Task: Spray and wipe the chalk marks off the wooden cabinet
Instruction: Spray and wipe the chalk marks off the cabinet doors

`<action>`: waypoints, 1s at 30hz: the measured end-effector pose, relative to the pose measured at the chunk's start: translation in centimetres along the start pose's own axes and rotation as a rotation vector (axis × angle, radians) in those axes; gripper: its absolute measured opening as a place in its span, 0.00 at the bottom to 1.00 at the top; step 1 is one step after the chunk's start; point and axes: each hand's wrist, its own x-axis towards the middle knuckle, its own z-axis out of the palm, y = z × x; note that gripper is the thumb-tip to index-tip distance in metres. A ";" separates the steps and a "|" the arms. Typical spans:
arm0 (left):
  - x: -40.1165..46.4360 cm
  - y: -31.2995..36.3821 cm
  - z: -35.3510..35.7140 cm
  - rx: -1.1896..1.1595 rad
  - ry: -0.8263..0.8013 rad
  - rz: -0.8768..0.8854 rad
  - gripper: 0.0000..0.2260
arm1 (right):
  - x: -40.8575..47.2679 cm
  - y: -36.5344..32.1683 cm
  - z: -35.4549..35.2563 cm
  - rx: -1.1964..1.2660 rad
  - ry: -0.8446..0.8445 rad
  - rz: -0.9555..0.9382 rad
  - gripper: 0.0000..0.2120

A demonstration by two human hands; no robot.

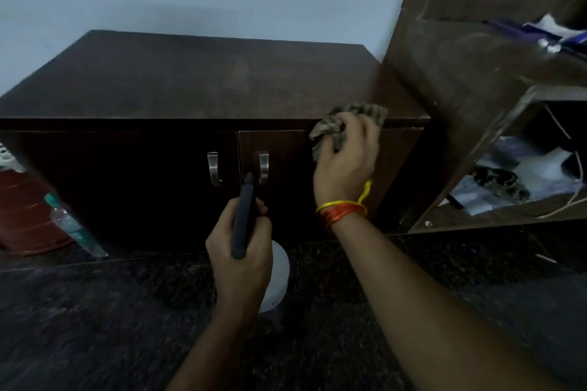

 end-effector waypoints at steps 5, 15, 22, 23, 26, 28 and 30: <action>0.3 -0.4 -0.7 0.056 0.008 0.024 0.03 | -2.2 -3.0 2.3 -0.081 -0.199 -0.214 0.16; 0.4 -0.8 0.4 0.035 0.004 0.007 0.06 | 0.3 1.0 -0.6 -0.122 -0.193 -0.224 0.18; 0.8 -0.3 2.0 -0.017 -0.038 0.032 0.05 | 3.2 5.2 -3.4 -0.133 -0.073 -0.111 0.16; 0.9 -0.3 2.1 -0.008 -0.038 0.036 0.04 | 3.5 5.6 -3.7 -0.133 -0.053 -0.093 0.16; 1.2 -0.3 2.3 0.002 -0.039 0.035 0.04 | 4.6 6.7 -4.7 -0.133 0.004 -0.028 0.16; 1.2 -0.3 2.0 -0.006 -0.037 0.030 0.04 | 5.1 7.3 -5.2 -0.134 0.031 0.014 0.16; 1.3 -0.3 1.5 -0.016 -0.025 0.019 0.06 | 5.2 7.3 -5.1 -0.127 0.059 0.039 0.16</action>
